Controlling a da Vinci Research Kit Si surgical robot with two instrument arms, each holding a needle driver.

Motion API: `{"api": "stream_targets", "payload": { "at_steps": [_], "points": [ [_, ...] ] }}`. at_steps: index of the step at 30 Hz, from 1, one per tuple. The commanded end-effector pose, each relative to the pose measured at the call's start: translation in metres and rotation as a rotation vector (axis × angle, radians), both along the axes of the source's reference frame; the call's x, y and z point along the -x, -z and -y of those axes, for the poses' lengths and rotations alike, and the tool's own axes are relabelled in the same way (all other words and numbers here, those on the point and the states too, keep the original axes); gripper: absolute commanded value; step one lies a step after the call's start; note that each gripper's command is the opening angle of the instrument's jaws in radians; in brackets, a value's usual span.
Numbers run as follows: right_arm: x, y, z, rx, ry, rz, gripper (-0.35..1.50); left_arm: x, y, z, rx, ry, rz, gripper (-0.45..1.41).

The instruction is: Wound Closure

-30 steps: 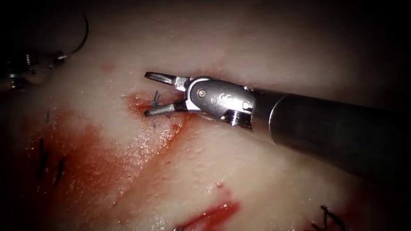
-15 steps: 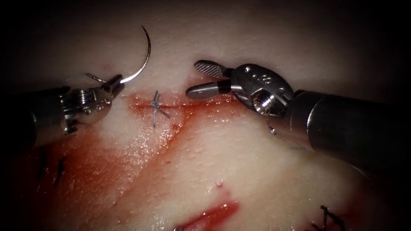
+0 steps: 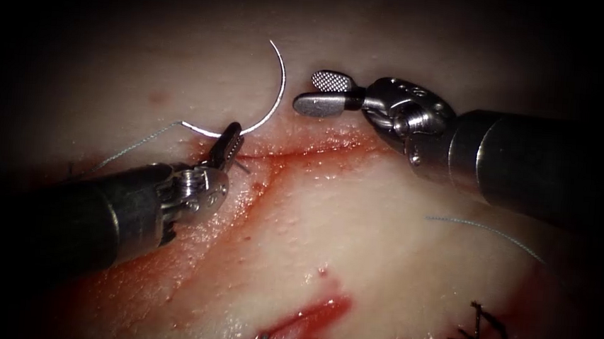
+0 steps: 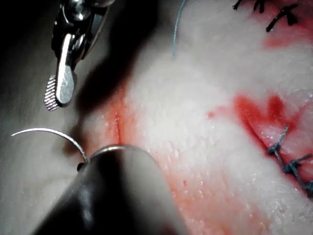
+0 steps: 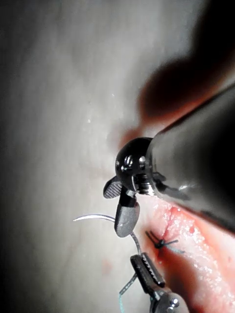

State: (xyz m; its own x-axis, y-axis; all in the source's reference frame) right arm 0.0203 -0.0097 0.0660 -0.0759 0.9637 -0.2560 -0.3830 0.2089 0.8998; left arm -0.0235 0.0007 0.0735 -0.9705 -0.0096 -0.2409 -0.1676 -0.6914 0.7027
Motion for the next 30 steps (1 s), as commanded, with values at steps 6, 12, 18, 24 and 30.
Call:
{"api": "stream_targets", "payload": {
  "at_steps": [6, 12, 18, 24, 30],
  "points": [
    [-0.0003, -0.0007, -0.0010, -0.050, -0.023, -0.018, 1.33, 0.0006, 0.0002, -0.0004, 0.094, -0.053, 0.006, -0.45],
    [-0.0004, -0.0008, -0.0014, -0.065, -0.049, -0.044, 1.36, 0.0009, 0.0012, -0.0002, 0.151, -0.110, 0.003, -0.45],
    [0.0001, -0.0004, -0.0015, -0.062, -0.056, -0.075, 1.33, 0.0008, 0.0013, -0.0007, 0.195, -0.248, 0.005, -0.45],
    [0.0000, -0.0001, -0.0012, -0.066, -0.035, -0.095, 1.23, 0.0007, 0.0012, -0.0011, 0.220, -0.315, -0.009, -0.45],
    [-0.0004, 0.0000, -0.0009, -0.066, -0.030, -0.105, 0.17, 0.0009, 0.0012, -0.0012, 0.224, -0.316, -0.006, -0.45]
  ]
}}
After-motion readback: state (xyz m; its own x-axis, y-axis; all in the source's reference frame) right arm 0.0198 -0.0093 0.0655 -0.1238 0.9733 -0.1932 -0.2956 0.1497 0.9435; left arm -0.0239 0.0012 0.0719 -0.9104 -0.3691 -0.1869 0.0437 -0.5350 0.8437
